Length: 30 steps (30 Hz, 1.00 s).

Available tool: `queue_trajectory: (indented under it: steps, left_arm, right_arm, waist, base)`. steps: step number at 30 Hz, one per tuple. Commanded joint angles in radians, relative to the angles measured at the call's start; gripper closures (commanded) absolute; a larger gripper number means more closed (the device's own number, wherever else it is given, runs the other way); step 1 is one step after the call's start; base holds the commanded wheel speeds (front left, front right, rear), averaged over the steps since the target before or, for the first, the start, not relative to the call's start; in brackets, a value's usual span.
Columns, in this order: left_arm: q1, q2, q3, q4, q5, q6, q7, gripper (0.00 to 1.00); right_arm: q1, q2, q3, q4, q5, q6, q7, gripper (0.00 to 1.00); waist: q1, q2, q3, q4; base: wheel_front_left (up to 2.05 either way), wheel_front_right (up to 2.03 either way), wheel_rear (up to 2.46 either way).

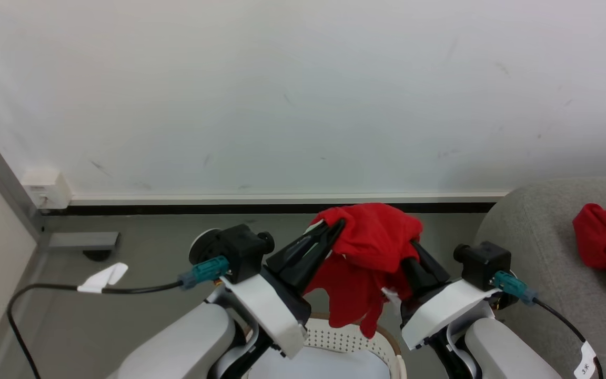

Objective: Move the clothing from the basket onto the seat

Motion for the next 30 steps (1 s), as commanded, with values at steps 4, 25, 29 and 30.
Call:
queue_trajectory:
  steps: [4, 25, 29, 30]
  left_arm:
    - [0.035, 0.020, -0.009, -0.025, 0.000, -0.011, -0.011, 0.00]
    - [0.116, 0.043, -0.041, -0.102, 0.047, -0.026, -0.027, 0.00]
    - [0.122, 0.045, -0.034, -0.106, 0.066, -0.024, -0.028, 0.00]
    - [0.122, 0.045, -0.033, -0.106, 0.070, -0.022, -0.028, 0.00]
  right_arm:
    - [0.017, -0.003, -0.059, -0.034, -0.037, -0.002, 0.000, 1.00]
    - [0.080, -0.002, -0.339, -0.228, -0.209, -0.002, 0.000, 1.00]
    - [0.105, -0.003, -0.399, -0.285, -0.239, -0.002, 0.000, 1.00]
    - [0.113, -0.003, -0.409, -0.301, -0.245, -0.002, 0.000, 1.00]
  waist:
    - [0.0000, 0.0000, 0.009, -0.040]
    - [0.0000, 0.0000, 0.074, -0.359]
    - [0.0000, 0.0000, 0.084, -0.426]
    - [0.0000, 0.0000, 0.086, -0.441]
  base:
    - [0.00, 0.00, 0.00]
    - [0.00, 0.00, 0.00]
    - [0.00, 0.00, 0.00]
    - [0.00, 0.00, 0.00]
